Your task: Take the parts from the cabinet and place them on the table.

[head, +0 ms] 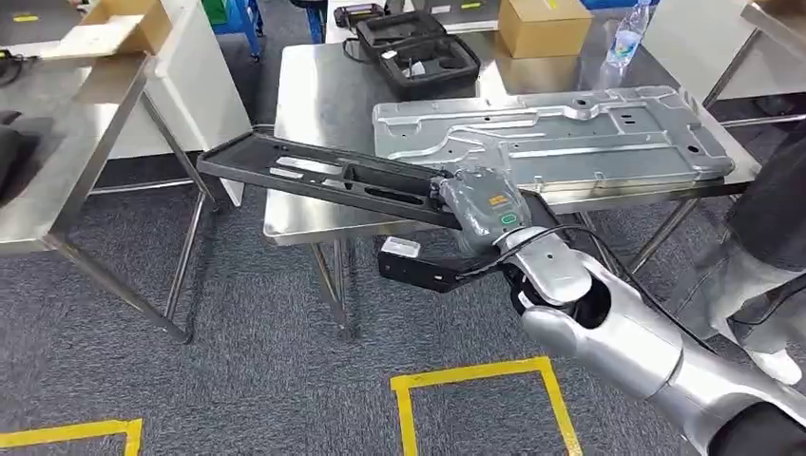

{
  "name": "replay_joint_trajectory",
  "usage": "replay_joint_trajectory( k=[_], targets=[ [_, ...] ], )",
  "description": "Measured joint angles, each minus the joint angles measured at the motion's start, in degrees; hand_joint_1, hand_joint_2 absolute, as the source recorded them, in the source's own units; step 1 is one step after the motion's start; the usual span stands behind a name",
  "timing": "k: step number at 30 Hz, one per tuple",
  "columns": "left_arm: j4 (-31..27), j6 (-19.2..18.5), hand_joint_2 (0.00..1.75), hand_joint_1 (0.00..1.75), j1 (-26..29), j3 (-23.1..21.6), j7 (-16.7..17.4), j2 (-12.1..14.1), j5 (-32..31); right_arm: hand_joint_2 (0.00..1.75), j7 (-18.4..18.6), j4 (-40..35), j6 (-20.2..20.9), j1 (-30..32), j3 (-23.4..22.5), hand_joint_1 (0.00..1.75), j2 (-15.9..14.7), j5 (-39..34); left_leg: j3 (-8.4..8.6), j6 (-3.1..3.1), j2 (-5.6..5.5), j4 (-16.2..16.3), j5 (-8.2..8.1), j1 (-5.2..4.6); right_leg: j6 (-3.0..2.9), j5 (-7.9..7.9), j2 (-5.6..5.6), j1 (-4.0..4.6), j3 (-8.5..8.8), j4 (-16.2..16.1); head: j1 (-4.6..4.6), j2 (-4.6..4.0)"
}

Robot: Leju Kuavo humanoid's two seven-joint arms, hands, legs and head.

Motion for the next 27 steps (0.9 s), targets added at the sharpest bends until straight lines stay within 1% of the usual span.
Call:
replay_joint_trajectory(
  k=[1, 2, 3, 4, 5, 6, 7, 8, 9, 10, 11, 12, 13, 14, 16, 17, 18, 19, 20, 21, 22, 23, 24, 25, 26, 27],
  targets=[
    [0.00, 0.00, 1.75, 0.00, 0.03, 0.02, 0.15, 0.00, 0.00, 1.75, 0.00, 0.00, 0.00, 0.00, 0.06, 1.75, 0.00, -0.11, 0.10, -0.14, -0.02, -0.27, 0.00, 0.15, -0.44, -0.14, -0.01, 0.16, -0.02, 0.08, 0.02, -0.02],
    [0.00, -0.02, 1.75, 0.00, 0.15, 0.02, 0.22, 0.00, 0.02, 1.75, -0.04, -0.02, 0.00, -0.21, 0.09, 1.75, 0.07, -0.33, 0.14, -0.42, -0.02, -0.20, -0.37, 0.34, -1.02, -0.08, -0.08, 0.02, 0.18, -0.04, 0.02, 0.00],
    [0.00, -0.02, 1.75, 0.00, 0.16, 0.04, 0.22, 0.00, 0.02, 1.75, 0.09, -0.18, -0.02, -0.27, 0.04, 1.75, 0.20, -0.35, -0.36, -0.49, 0.95, 1.27, -1.17, 0.34, -1.42, -0.26, -0.19, 0.03, 0.44, -0.11, 0.00, -0.02],
    [0.00, -0.02, 1.75, 0.00, 0.00, 0.11, 0.22, 0.00, 0.02, 1.75, 0.04, -0.24, -0.04, -0.39, 0.04, 1.75, 0.20, -0.41, -2.07, -0.47, 1.78, 4.81, -2.70, 0.32, -1.78, -0.45, -0.25, 0.12, 0.63, -0.11, -0.09, 0.00],
    [-0.02, -0.02, 1.75, 0.00, -0.09, 0.22, 0.24, 0.00, 0.02, 1.75, 0.00, -0.31, -0.04, -0.41, 0.09, 1.75, 0.24, -0.46, -4.90, -0.44, 2.01, 10.27, -4.76, 0.21, -2.03, -0.63, -0.33, 0.27, 0.82, -0.11, -0.11, -0.02],
    [-0.02, -0.02, 1.75, 0.00, -0.08, 0.26, 0.26, 0.00, 0.02, 1.75, -0.04, -0.33, -0.04, -0.33, 0.18, 1.75, 0.28, -0.50, -7.92, -0.41, 2.05, 15.60, -6.45, 0.04, -2.24, -0.84, -0.50, 0.51, 0.98, -0.11, -0.15, -0.02],
    [-0.04, -0.02, 1.75, 0.00, -0.05, 0.26, 0.35, -0.06, 0.00, 1.75, -0.04, -0.31, -0.02, -0.23, 0.33, 1.75, 0.37, -0.52, -10.63, -0.24, 2.06, 19.84, -7.25, -0.07, -2.40, -1.06, -0.53, 0.76, 1.23, -0.11, -0.17, -0.02],
    [-0.04, -0.02, 1.75, 0.00, 0.01, 0.26, 0.50, -0.13, 0.00, 1.75, -0.06, -0.31, -0.02, -0.09, 0.42, 1.75, 0.39, -0.59, -12.12, 0.04, 2.08, 21.07, -6.58, -0.28, -2.53, -1.34, -0.54, 1.05, 1.57, -0.11, -0.17, 0.00],
    [-0.04, -0.02, 1.75, 0.00, 0.11, 0.26, 0.81, -0.15, -0.02, 1.75, -0.11, -0.33, -0.02, -0.05, 0.44, 1.75, 0.39, -0.61, -11.91, 0.52, 2.08, 19.16, -4.67, -0.58, -2.60, -1.64, -0.54, 1.38, 2.04, -0.11, -0.15, -0.02],
    [-0.04, -0.02, 1.75, 0.00, 0.11, 0.28, 0.83, -0.13, -0.02, 1.75, -0.11, -0.33, -0.02, -0.09, 0.44, 1.75, 0.39, -0.68, -10.39, 1.09, 2.09, 15.10, -1.89, -0.95, -2.67, -1.97, -0.55, 1.57, 2.57, -0.11, -0.15, -0.02],
    [-0.04, -0.02, 1.75, 0.00, 0.07, 0.30, 1.07, -0.13, -0.04, 1.75, -0.11, -0.37, -0.02, -0.16, 0.42, 1.75, 0.42, -0.70, -8.06, 2.00, 2.15, 9.16, 1.59, -1.52, -2.70, -2.36, -0.60, 1.81, 3.21, -0.12, -0.17, -0.02],
    [-0.04, -0.02, 1.75, 0.00, 0.05, 0.33, 1.31, -0.11, -0.04, 1.75, -0.11, -0.44, -0.02, -0.22, 0.42, 1.75, 0.42, -0.72, -5.95, 2.98, 2.35, 3.80, 4.33, -2.12, -2.71, -2.75, -0.70, 1.87, 3.73, -0.19, -0.15, -0.02],
    [-0.04, -0.02, 1.75, 0.00, 0.07, 0.35, 1.44, 0.09, -0.02, 1.75, -0.11, -0.46, -0.02, -0.25, 0.44, 1.75, 0.42, -0.87, -4.93, 3.82, 2.96, 2.22, 3.52, -2.69, -2.45, -3.07, -0.74, 2.32, 3.92, -0.21, -0.06, -0.02],
    [-0.09, -0.04, 1.75, 0.00, -0.07, 0.35, 1.46, -0.04, -0.04, 1.75, -0.11, -0.46, 0.00, -0.29, 0.44, 1.75, 0.42, -0.94, -4.90, 3.61, 3.05, 1.72, 3.58, -2.82, -2.26, -3.21, -0.71, 2.05, 3.78, -0.23, -0.13, 0.00],
    [-0.11, -0.04, 1.75, 0.00, -0.06, 0.42, 1.68, -0.04, -0.04, 1.75, -0.11, -0.46, 0.00, -0.20, 0.50, 1.75, 0.44, -1.01, -4.86, 3.69, 2.92, 1.72, 3.44, -3.07, -1.86, -3.41, -0.90, 1.83, 3.75, -0.36, -0.11, -0.02],
    [-0.11, -0.02, 1.75, 0.00, 0.04, 0.42, 1.77, -0.04, -0.04, 1.75, -0.11, -0.52, 0.00, -0.31, 0.48, 1.75, 0.44, -1.01, -4.47, 3.77, 2.84, 1.18, 3.48, -2.73, -1.51, -3.66, -0.95, 1.95, 3.95, -0.44, -0.15, -0.02],
    [-0.17, -0.02, 1.75, 0.00, 0.14, 0.42, 1.86, -0.04, -0.04, 1.75, -0.02, -0.72, 0.00, -0.25, 0.41, 1.75, 0.39, -1.01, -3.80, 3.77, 2.79, 0.59, 3.60, -2.29, -1.22, -4.15, -0.91, 1.70, 3.96, 0.18, -0.11, 0.00],
    [-0.17, -0.04, 1.75, 0.00, 0.04, 0.42, 1.86, -0.04, -0.07, 1.75, 0.00, -0.72, 0.00, -0.41, 0.37, 1.75, 0.39, -1.01, -3.37, 4.01, 2.67, 0.41, 3.45, -2.22, -0.91, -5.14, -0.78, 1.88, 2.97, 2.60, -0.07, 0.00],
    [-0.17, -0.04, 1.75, 0.00, -0.04, 0.44, 1.86, -0.04, -0.06, 1.75, 0.00, -0.72, 0.02, -0.51, 0.37, 1.75, 0.39, -1.01, -3.11, 4.24, 2.66, 0.43, 3.29, -2.20, -0.63, -7.03, -0.70, 1.78, 0.58, 7.11, -0.04, -0.02],
    [-0.20, -0.04, 1.75, 0.00, -0.07, 0.44, 1.86, -0.09, -0.07, 1.75, 0.02, -0.72, 0.07, -0.36, 0.44, 1.75, 0.39, -1.03, -2.91, 4.36, 2.64, 0.43, 3.02, -2.20, -0.40, -8.95, -0.71, 1.65, -2.55, 12.41, -0.04, -0.02],
    [-0.28, -0.04, 1.75, 0.00, -0.07, 0.44, 1.90, -0.13, -0.07, 1.75, 0.02, -0.72, 0.11, -0.20, 0.52, 1.75, 0.42, -1.05, -2.76, 4.40, 2.58, 0.44, 2.78, -2.20, -0.19, -10.18, -0.71, 1.49, -5.55, 16.99, -0.04, -0.02],
    [-0.33, -0.04, 1.75, 0.00, -0.01, 0.44, 2.05, -0.15, -0.04, 1.75, 0.00, -0.72, 0.24, -0.08, 0.59, 1.75, 0.42, -1.07, -2.55, 4.32, 2.48, 0.45, 2.55, -2.17, -0.08, -9.98, -0.71, 1.32, -7.41, 19.06, -0.04, -0.02],
    [-0.33, -0.04, 1.75, 0.00, 0.09, 0.44, 2.14, -0.17, -0.04, 1.75, -0.02, -0.72, 0.37, -0.03, 0.74, 1.75, 0.42, -1.11, -2.22, 4.20, 2.36, 0.45, 2.30, -2.13, -0.02, -8.46, -0.71, 1.19, -7.73, 18.18, -0.04, -0.02],
    [-0.33, -0.04, 1.75, 0.00, 0.12, 0.44, 2.23, -0.18, -0.04, 1.75, -0.02, -0.72, 0.46, -0.04, 0.79, 1.75, 0.42, -1.11, -1.78, 3.99, 2.21, 0.49, 1.98, -2.05, -0.01, -5.71, -0.71, 1.07, -6.60, 14.59, -0.04, 0.00],
    [-0.35, -0.04, 1.75, 0.00, 0.10, 0.44, 2.25, -0.17, -0.07, 1.75, -0.02, -0.72, 0.48, -0.08, 0.76, 1.75, 0.42, -1.14, -1.26, 3.77, 2.05, 0.51, 1.62, -1.96, -0.01, -2.58, -0.71, 0.99, -4.39, 9.34, -0.04, 0.00],
    [-0.37, -0.04, 1.75, 0.00, 0.07, 0.44, 2.25, -0.17, -0.07, 1.75, -0.02, -0.72, 0.48, -0.16, 0.76, 1.75, 0.42, -1.16, -0.77, 3.43, 1.91, 0.58, 1.16, -1.93, -0.01, 0.59, -0.71, 0.93, -1.61, 3.16, -0.04, -0.02]
  ],
)
